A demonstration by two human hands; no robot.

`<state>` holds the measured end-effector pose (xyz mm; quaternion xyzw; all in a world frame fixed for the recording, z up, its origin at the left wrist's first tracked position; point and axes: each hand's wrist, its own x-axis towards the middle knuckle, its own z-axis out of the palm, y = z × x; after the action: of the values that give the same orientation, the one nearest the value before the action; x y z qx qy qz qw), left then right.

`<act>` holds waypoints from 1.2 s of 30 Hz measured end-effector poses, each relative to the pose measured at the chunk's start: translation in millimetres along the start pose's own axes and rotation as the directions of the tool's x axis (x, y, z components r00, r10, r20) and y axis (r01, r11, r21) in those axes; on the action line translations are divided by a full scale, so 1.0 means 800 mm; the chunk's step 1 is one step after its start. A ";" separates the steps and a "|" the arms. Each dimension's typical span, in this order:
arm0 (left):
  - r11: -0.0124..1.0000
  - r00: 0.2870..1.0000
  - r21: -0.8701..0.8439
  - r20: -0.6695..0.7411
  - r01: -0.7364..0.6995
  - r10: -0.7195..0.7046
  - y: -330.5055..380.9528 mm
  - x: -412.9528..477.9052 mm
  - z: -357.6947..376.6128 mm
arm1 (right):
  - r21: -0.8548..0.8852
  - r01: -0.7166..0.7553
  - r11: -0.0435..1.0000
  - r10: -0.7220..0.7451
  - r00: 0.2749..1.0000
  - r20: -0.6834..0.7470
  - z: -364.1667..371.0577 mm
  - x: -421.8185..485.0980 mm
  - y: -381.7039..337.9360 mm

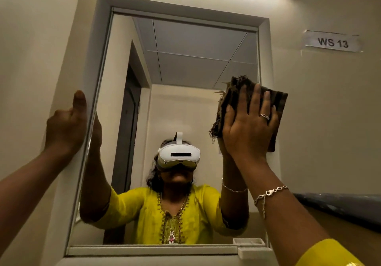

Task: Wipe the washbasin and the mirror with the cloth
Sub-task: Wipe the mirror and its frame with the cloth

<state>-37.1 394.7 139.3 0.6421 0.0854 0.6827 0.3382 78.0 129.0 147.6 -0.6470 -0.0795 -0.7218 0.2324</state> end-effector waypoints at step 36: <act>0.993 0.995 -0.113 0.093 0.032 -0.022 -0.067 -0.060 -0.010 | 0.154 0.345 0.926 -0.365 0.922 0.131 0.019 -0.082 -0.253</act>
<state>-28.3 410.1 69.1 0.6512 0.0394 0.6516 0.3870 6.4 328.3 123.6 -0.6606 -0.2600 -0.6919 0.1316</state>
